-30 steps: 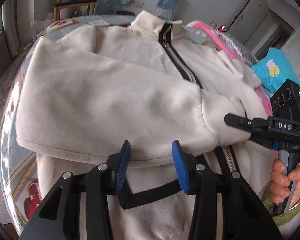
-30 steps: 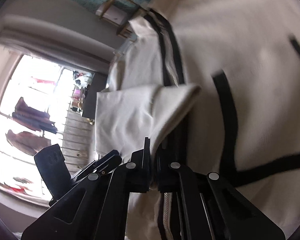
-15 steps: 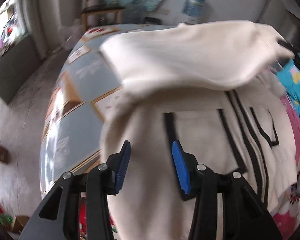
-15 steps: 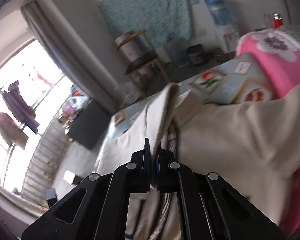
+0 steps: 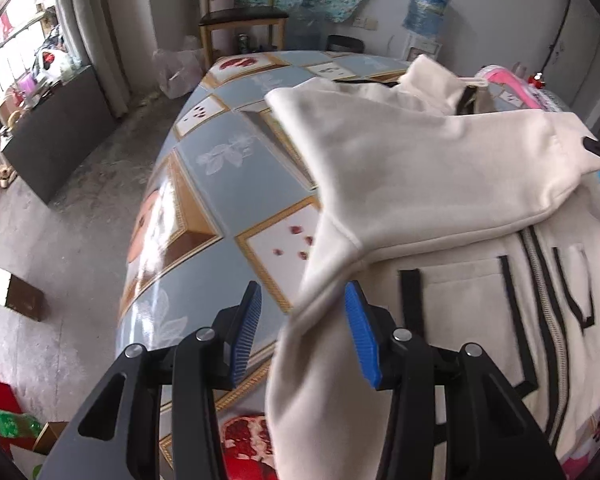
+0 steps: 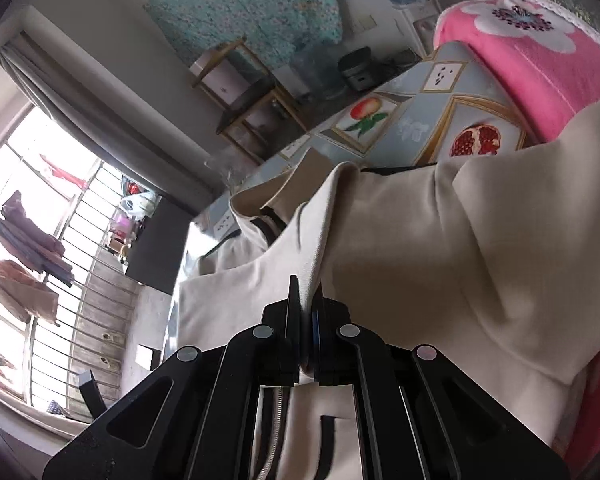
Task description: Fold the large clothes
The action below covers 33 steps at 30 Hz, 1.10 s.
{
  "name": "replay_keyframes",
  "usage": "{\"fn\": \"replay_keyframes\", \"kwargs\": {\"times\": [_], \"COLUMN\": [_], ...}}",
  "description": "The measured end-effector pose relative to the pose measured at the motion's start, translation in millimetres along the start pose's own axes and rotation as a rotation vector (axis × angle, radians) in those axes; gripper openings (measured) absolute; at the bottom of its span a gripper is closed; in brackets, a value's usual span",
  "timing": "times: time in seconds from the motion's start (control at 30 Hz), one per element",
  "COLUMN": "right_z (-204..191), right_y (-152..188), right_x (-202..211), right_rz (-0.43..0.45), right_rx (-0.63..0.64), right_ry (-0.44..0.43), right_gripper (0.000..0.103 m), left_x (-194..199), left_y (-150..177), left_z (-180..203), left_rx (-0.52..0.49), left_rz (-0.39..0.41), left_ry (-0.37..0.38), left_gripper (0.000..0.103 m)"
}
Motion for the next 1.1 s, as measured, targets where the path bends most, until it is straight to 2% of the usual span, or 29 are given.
{"fn": "replay_keyframes", "kwargs": {"times": [0.07,0.13,0.17,0.27,0.33,0.43,0.5,0.6,0.63,0.7,0.73,0.77,0.83,0.93,1.03,1.1], "right_z": [19,37,45,54,55,56,50,41,40,45,52,56,54,34,15,6], "right_y": [-1,3,7,15,19,19,17,13,13,13,14,15,18,24,28,30], "right_x": [-18,-27,-28,-26,-29,-37,-35,-27,-24,-25,-30,-34,-34,-20,-7,-5], "right_rz": [-0.079,-0.12,-0.13,-0.135,-0.145,-0.161,-0.153,-0.122,-0.114,-0.122,-0.142,-0.167,-0.168,-0.129,-0.079,-0.051], "right_rx": [-0.011,-0.025,-0.027,-0.037,-0.026,-0.005,-0.01,-0.016,-0.014,-0.009,-0.009,0.003,0.032,0.096,0.158,0.183], "right_ry": [0.051,0.142,0.159,0.145,0.164,0.207,0.179,0.088,0.094,0.16,0.221,0.269,0.291,0.335,0.363,0.348], "right_gripper": [0.01,0.014,0.021,0.029,0.029,0.015,0.013,0.012,0.012,0.013,0.014,0.017,0.021,0.042,0.043,0.043], "left_x": [-6,-9,-9,-9,-9,-10,-10,-10,-10,-10,-10,-10,-8,2,18,29], "left_y": [0,3,5,8,9,8,8,8,8,8,8,8,8,10,10,4], "left_z": [-7,-13,-16,-20,-19,-18,-17,-17,-17,-19,-20,-20,-21,-24,-30,-36], "left_rx": [0.023,0.05,0.063,0.076,0.071,0.055,0.051,0.048,0.048,0.052,0.053,0.055,0.059,0.063,0.063,0.071], "left_rz": [-0.015,-0.025,-0.028,-0.024,-0.02,-0.014,-0.011,-0.004,-0.002,0.001,0.002,0.001,0.001,0.012,0.043,0.069], "left_ry": [0.011,0.029,0.037,0.047,0.043,0.019,0.009,-0.009,-0.011,-0.01,-0.01,-0.005,0.008,0.049,0.09,0.12], "left_gripper": [0.043,0.043,0.043,0.043,0.044,0.044,0.044,0.044,0.043,0.043,0.042,0.042,0.042,0.042,0.042,0.042]}}
Point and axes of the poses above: each gripper's, at about its wrist camera, not at the fingertips, and x roughly against the way its jaws point, z to its right, y to its underside, the point moved 3 cm from there along -x, roughly the way its jaws point, and after that the axes turned 10 degrees about -z, right-handed, at the moved point
